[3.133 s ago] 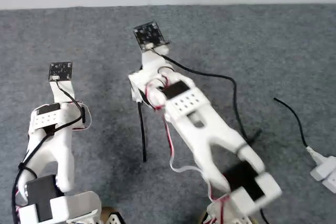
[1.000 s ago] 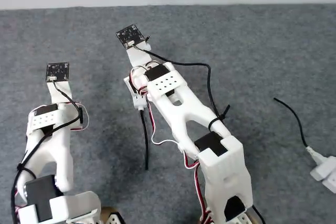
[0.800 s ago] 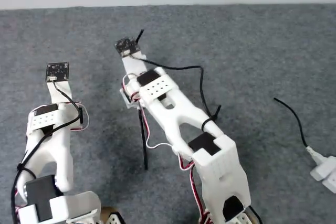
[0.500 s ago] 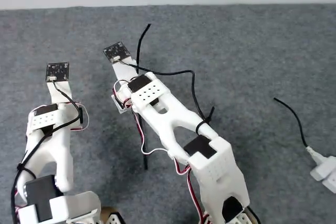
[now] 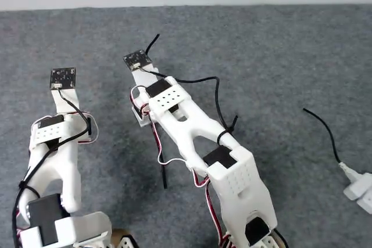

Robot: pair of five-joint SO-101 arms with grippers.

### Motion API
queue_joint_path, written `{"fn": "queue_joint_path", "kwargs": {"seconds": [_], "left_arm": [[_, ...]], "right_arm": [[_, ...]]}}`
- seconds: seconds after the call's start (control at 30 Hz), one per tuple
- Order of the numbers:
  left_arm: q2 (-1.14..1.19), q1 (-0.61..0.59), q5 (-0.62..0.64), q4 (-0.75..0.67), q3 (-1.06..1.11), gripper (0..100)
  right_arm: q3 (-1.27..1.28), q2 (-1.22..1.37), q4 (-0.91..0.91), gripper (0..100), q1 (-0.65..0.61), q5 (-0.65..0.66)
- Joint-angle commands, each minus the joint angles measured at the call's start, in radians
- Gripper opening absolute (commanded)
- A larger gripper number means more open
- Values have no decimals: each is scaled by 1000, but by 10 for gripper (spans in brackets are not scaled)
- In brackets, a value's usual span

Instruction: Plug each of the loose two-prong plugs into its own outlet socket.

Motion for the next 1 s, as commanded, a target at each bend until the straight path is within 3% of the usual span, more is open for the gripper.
{"fn": "queue_joint_path", "kwargs": {"seconds": [0.0, 0.27, 0.53, 0.73, 0.97], "left_arm": [[-23, -2, 2, -25, -19, 18], [-26, 2, -2, -25, -18, 17], [-92, 31, -6, -89, 61, 15], [-381, 81, -54, -258, 335, 17], [-658, 106, -58, -255, 524, 19]], "right_arm": [[-61, -174, 107, 7, 21, -2], [-58, -605, 437, 7, 150, 94], [-8, -789, 599, 8, 595, 181], [230, -839, 489, 8, 967, 296], [546, -869, 188, 8, 1310, 371]]}}
